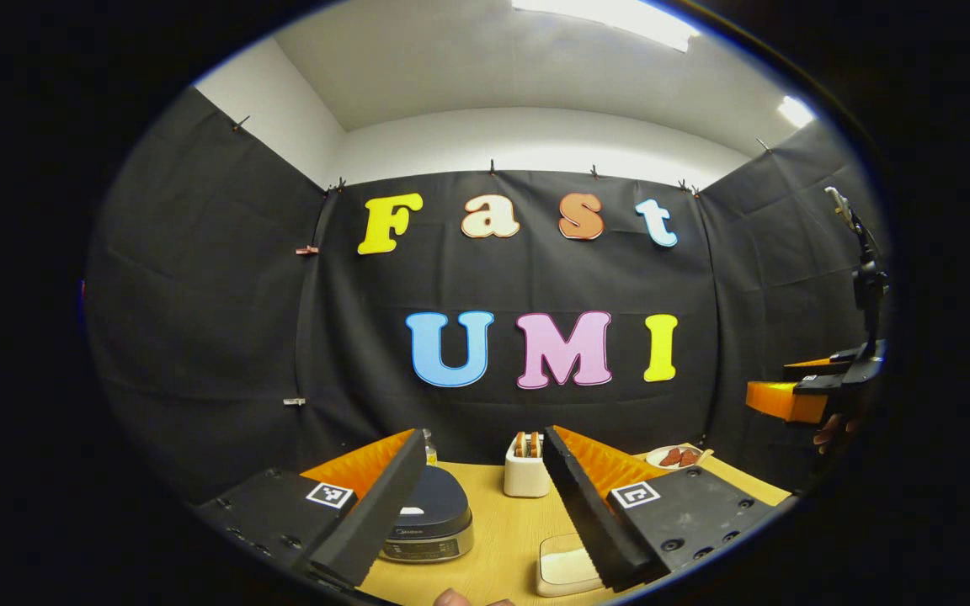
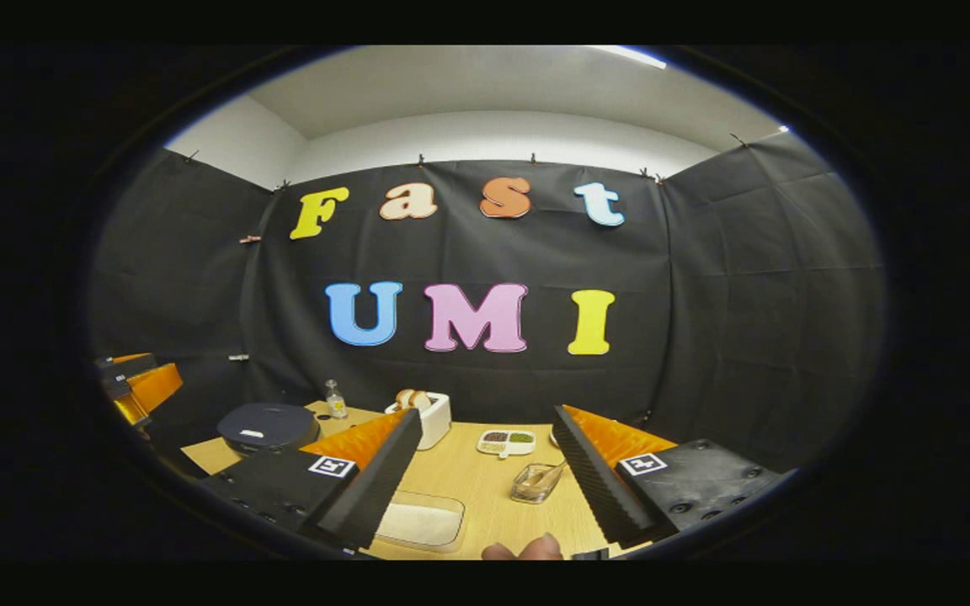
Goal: Close the left gripper, press the button to open the rice cooker; take a wooden spoon from the chopstick holder with the right hand, scoop a spoonful of rice and pour it into the rice cooker, then put the wooden spoon back into the chopstick holder.
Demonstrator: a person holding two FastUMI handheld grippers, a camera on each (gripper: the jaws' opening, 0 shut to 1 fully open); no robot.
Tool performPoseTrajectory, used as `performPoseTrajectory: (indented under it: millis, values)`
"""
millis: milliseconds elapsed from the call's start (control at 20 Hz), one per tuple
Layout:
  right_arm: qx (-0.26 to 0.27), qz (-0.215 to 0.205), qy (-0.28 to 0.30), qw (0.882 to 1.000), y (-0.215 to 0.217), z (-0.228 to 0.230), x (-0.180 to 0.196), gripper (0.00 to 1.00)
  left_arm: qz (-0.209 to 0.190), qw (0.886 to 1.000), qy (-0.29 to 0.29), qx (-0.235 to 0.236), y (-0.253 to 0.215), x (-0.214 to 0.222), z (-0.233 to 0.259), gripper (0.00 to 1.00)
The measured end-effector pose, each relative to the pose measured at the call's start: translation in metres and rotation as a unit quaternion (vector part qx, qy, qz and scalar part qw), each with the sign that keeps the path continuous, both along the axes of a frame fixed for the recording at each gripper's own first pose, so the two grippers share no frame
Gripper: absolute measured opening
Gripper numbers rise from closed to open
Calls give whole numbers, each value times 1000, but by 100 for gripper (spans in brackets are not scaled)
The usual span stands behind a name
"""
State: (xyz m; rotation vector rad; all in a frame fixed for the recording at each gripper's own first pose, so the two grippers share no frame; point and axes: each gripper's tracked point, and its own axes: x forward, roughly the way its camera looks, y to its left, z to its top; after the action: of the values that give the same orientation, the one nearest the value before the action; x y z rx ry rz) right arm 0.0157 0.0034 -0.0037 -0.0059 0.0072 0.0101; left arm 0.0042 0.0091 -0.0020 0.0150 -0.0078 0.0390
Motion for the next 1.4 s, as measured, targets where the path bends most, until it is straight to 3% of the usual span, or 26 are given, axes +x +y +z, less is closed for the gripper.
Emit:
performPoseTrajectory:
  millis: [900, 1150, 1400]
  values:
    - [1, 4, 5, 1000, 4, -3, -1, 96, 0, 1000, -4, 5, 1, 1, 3, 95]
    - [-6, 15, 8, 1000, 14, -1, 2, 96, -6, 1000, -8, -12, -6, 1, -1, 95]
    - [-16, 9, -1, 1000, 14, -1, -2, 96, 41, 997, 41, -59, 47, 2, -42, 96]
